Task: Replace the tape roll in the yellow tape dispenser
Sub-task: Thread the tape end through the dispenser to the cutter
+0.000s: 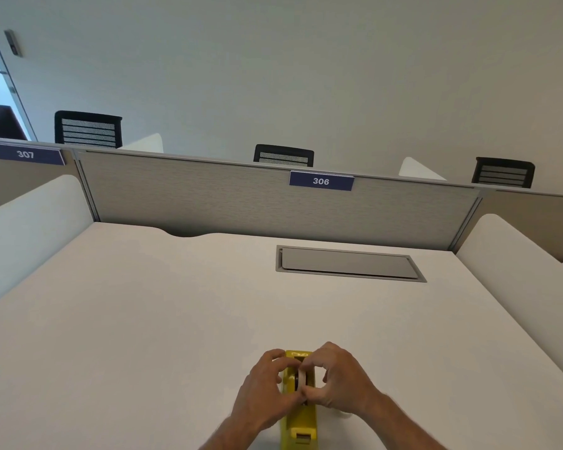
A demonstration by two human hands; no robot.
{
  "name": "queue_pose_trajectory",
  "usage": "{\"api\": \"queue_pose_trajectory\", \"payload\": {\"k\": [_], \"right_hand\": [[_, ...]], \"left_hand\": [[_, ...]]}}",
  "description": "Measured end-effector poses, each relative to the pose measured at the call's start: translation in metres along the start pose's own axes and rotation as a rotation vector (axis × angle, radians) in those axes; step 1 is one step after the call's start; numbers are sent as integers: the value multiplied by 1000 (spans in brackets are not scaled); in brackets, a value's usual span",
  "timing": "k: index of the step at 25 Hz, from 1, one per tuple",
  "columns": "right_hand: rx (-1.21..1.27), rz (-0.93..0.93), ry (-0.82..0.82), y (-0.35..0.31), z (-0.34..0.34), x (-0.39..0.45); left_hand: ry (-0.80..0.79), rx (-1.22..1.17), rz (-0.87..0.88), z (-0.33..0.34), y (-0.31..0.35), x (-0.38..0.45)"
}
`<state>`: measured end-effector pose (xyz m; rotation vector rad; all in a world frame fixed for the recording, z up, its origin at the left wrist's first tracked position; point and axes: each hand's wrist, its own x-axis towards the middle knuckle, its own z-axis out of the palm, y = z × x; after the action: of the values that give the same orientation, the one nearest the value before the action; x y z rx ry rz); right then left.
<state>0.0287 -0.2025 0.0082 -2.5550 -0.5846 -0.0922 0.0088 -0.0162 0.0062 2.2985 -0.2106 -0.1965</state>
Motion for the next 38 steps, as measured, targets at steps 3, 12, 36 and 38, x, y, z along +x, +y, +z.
{"api": "queue_pose_trajectory", "payload": {"k": [3, 12, 36, 38], "right_hand": [[-9, -12, 10, -1, 0, 2], [33, 21, -19, 2, -5, 7], [68, 49, 15, -9, -5, 10], [63, 50, 2, -8, -5, 10]], "left_hand": [[-10, -8, -13, -1, 1, 0], [-27, -13, -20, -4, -1, 0], [4, -58, 8, -3, -3, 2], [8, -61, 16, -3, -2, 3]]}}
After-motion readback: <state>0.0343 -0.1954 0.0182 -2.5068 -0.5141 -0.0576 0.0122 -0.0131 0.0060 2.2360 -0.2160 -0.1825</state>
